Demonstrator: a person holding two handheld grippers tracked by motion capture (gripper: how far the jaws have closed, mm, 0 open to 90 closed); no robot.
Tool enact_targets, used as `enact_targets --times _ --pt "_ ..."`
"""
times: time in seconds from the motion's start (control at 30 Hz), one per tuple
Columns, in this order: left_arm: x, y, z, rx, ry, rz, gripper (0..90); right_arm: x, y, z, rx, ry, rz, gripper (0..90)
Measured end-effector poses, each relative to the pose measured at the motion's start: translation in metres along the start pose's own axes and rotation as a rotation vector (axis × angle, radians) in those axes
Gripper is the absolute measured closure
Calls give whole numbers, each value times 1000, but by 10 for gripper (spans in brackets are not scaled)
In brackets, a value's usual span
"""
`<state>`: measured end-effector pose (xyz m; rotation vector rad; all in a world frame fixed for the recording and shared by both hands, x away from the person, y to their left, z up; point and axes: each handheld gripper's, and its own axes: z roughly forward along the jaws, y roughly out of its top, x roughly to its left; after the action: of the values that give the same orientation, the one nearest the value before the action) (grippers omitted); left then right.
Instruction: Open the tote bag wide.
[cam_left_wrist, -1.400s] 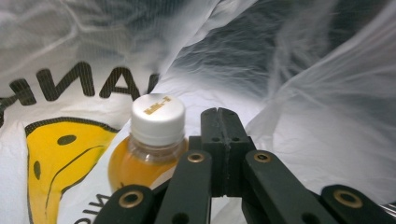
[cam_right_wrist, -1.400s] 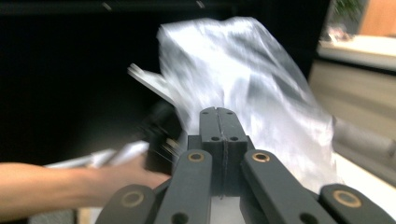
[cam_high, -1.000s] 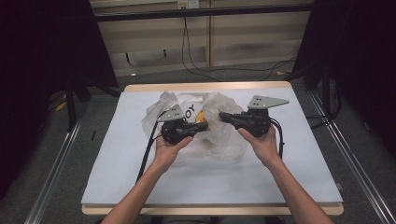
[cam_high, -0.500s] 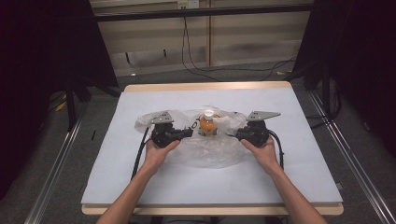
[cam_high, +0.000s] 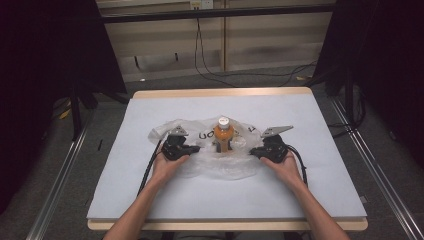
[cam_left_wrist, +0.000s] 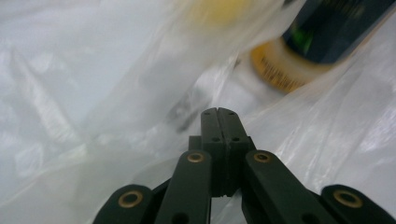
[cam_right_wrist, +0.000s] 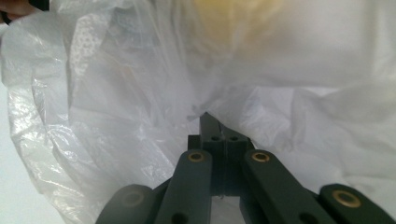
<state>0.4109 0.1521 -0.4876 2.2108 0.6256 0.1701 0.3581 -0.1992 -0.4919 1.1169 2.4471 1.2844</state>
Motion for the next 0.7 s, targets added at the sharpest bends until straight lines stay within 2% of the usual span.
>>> enact_targets --times 0.03,0.07,0.1,0.13,0.17,0.2,0.23,0.27,0.3,0.33,0.37,0.4,0.43,0.47,0.5,0.53,0.57,0.63,0.67,0.7 --pt "-8 -3 -3 14 23 -132 900 1 0 2 19 -4 -9 900" --pt "-4 -3 -3 9 -2 -92 900 2 1 2 25 -16 -17 900" --pt "-4 -4 -5 14 20 -122 900 1 0 2 27 -18 -17 900" --pt "7 -6 -8 13 12 -12 900 0 0 1 29 -23 -12 900" --pt "7 -6 -8 13 12 -12 900 0 0 1 29 -23 -12 900" --pt "-1 -8 -10 9 27 -124 900 -1 -1 -1 27 -28 -9 900" --pt "4 -7 -10 15 8 -43 900 -1 -2 -3 18 -27 -3 900" --pt "-5 -9 -12 -16 -29 -108 900 -1 -2 -4 11 -22 -8 900" --pt "-5 -9 -12 -16 -29 -108 900 -1 -2 -5 -19 -3 -1 900" --pt "-6 -7 -14 -28 -45 -102 900 -1 -2 -5 -19 -3 -1 900" --pt "-10 -4 -17 -50 -35 -104 900 0 -1 -7 -52 16 11 900" --pt "-13 -2 -19 -73 -60 -104 900 4 5 -14 -106 33 22 900" --pt "-15 2 -21 -91 -83 -64 900 4 5 -14 -106 33 22 900" --pt "-18 3 -22 -94 -81 -54 900 6 7 -17 -118 39 18 900" --pt "-26 6 -24 -105 -77 -78 900 11 9 -25 -128 36 3 900" --pt "-30 7 -26 -127 -85 -92 900 11 9 -25 -128 36 3 900" --pt "-30 9 -28 -141 -100 -56 900 13 8 -29 -133 38 3 900" --pt "-36 13 -31 -145 -92 -31 900 15 7 -39 -146 32 3 900" --pt "-39 14 -33 -151 -95 -27 900 17 5 -48 -160 29 -1 900" --pt "-44 14 -35 -161 -104 -69 900 19 4 -53 -171 32 0 900"
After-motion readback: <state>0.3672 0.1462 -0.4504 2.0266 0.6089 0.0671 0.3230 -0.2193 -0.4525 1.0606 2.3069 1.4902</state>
